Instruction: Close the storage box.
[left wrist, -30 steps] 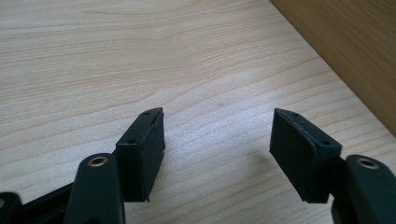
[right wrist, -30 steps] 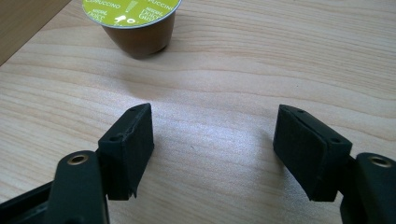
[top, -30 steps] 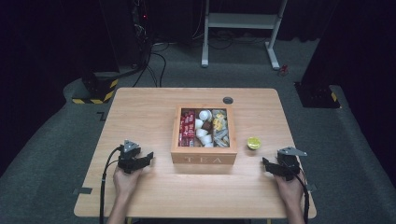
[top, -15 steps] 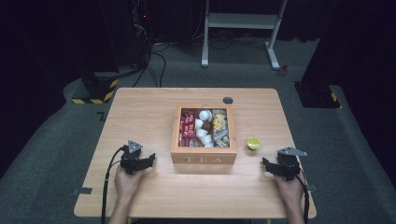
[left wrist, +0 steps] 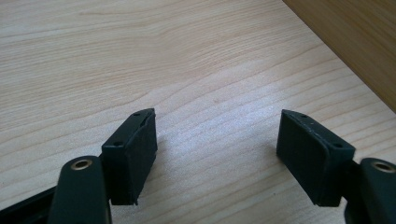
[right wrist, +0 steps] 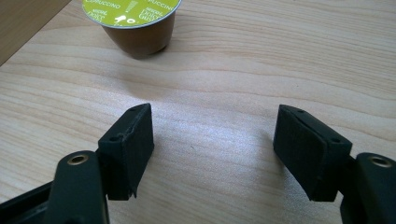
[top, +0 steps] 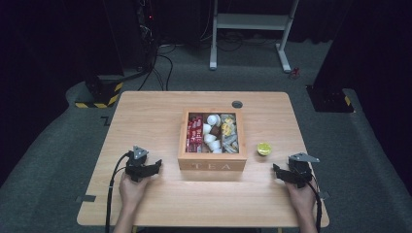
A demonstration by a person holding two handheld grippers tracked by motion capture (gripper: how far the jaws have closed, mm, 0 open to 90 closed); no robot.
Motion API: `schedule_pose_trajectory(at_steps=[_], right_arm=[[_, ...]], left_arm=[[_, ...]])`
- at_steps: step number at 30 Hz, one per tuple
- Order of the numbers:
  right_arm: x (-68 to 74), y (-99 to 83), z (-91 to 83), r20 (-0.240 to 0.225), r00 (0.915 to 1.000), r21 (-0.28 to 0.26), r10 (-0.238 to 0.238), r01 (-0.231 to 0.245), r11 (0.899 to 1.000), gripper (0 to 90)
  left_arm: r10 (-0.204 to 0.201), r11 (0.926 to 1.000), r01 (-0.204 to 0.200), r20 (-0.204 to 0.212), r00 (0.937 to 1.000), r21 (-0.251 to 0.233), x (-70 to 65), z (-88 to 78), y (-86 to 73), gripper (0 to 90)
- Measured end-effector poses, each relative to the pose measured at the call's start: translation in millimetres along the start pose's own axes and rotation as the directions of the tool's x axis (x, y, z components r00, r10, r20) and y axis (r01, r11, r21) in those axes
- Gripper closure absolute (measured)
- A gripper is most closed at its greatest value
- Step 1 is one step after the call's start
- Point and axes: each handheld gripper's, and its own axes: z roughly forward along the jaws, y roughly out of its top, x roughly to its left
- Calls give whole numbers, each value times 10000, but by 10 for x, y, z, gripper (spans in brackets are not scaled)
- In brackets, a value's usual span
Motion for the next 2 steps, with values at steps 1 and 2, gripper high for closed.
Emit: schedule_pose_trajectory(at_steps=[1,2], right_arm=[[0,0,0,-2,10000,0,1,-1,10000,288],[0,0,0,0,10000,-1,0,0,10000,288]], left_arm=[[1,10000,-1,6,10000,13,0,-1,0,293],[1,10000,-1,6,10000,13,0,-1,0,293]])
